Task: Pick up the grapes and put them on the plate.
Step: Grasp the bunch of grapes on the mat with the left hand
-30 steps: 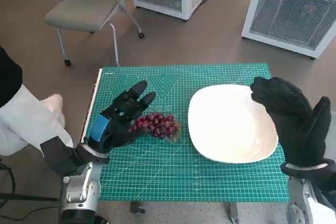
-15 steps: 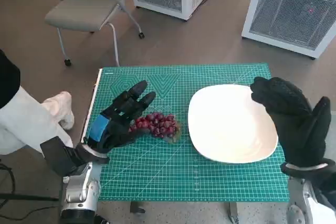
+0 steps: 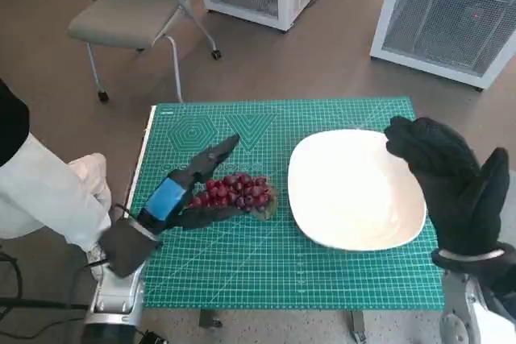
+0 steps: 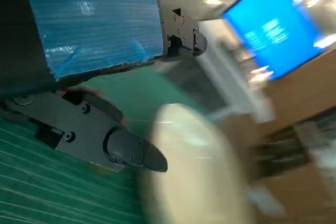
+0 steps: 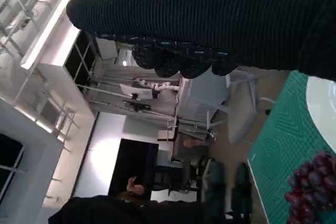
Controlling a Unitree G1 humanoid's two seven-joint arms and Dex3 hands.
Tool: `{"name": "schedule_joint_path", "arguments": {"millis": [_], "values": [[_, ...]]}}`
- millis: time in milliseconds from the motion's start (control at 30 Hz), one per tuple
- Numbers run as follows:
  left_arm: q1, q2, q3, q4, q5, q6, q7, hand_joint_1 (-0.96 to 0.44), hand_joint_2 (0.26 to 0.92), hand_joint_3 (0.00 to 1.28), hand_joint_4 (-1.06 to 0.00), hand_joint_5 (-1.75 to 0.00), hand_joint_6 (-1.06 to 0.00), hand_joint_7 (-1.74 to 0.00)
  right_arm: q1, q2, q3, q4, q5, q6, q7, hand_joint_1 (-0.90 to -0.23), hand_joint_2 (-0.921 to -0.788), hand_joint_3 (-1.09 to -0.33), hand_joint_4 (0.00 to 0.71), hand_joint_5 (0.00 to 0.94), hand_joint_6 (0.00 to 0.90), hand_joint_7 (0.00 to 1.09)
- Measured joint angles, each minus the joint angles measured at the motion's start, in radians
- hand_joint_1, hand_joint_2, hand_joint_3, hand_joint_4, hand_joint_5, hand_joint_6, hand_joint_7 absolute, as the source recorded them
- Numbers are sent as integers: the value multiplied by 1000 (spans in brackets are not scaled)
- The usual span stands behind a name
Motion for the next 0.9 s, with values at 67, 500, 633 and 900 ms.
{"name": "schedule_joint_path", "arguments": {"millis": [67, 500, 633, 900], "values": [[7, 11, -32, -54, 97, 63, 3, -166, 709, 0, 0, 1, -168, -26, -1, 0, 0, 0, 0, 0, 0, -320, -921, -602, 376, 907, 265, 1035], [16, 32, -229, -285, 439, 402, -10, -2, 713, 3, -25, -6, -199, -14, 3, 0, -2, 0, 1, 11, -3, -322, -921, -600, 378, 905, 267, 1032], [3, 32, -265, -276, 460, 438, -9, 14, 714, 3, -34, -6, -203, -11, 4, 0, -4, 0, 1, 12, -3, -325, -921, -599, 378, 905, 268, 1032], [-68, 33, -338, -170, 506, 459, 18, -9, 715, 2, -57, -9, -212, -8, 5, 0, -4, -1, 1, 16, -4, -327, -921, -598, 379, 905, 269, 1032]]}}
